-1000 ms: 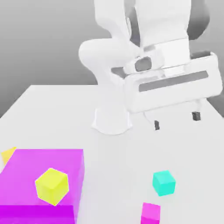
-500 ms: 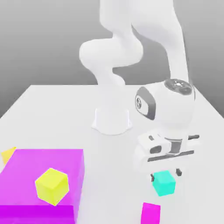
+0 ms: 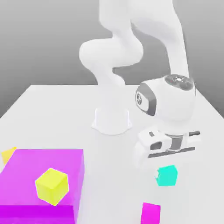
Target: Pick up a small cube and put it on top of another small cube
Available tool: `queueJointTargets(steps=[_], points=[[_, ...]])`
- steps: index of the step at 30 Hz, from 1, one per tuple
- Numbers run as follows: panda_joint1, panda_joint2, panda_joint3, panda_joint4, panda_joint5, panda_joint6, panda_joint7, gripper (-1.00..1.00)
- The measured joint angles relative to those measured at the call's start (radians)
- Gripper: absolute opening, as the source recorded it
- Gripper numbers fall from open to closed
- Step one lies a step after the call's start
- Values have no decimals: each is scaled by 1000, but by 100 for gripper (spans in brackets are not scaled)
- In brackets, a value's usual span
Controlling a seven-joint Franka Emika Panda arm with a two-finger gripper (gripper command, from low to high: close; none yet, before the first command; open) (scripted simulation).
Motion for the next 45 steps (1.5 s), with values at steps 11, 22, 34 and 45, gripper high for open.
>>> queueJointTargets(steps=[11, 22, 34, 45], points=[[-242, 90, -154, 361, -5, -329, -390, -100], [-495, 77, -338, 455, 11, -445, -783, -100], [-754, -66, -518, 182, 26, -272, -1088, -100], [-857, 82, -434, 90, 247, -30, -1306, 100]])
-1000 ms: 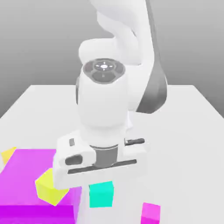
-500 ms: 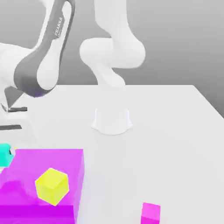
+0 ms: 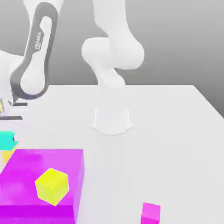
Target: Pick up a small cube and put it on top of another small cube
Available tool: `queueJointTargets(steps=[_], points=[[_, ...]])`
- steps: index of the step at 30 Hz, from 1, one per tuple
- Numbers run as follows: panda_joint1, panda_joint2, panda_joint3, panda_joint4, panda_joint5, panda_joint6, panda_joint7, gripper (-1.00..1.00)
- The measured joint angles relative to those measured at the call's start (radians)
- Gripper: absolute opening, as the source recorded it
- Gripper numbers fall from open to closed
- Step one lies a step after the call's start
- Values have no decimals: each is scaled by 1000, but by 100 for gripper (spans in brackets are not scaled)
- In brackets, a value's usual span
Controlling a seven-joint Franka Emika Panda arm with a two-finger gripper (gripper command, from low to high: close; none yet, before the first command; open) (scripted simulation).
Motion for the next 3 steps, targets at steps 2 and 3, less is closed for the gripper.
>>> queueJointTargets(steps=[2, 3], points=[[0, 0, 0, 0, 0, 0, 0, 100], [0, 0, 0, 0, 0, 0, 0, 100]])
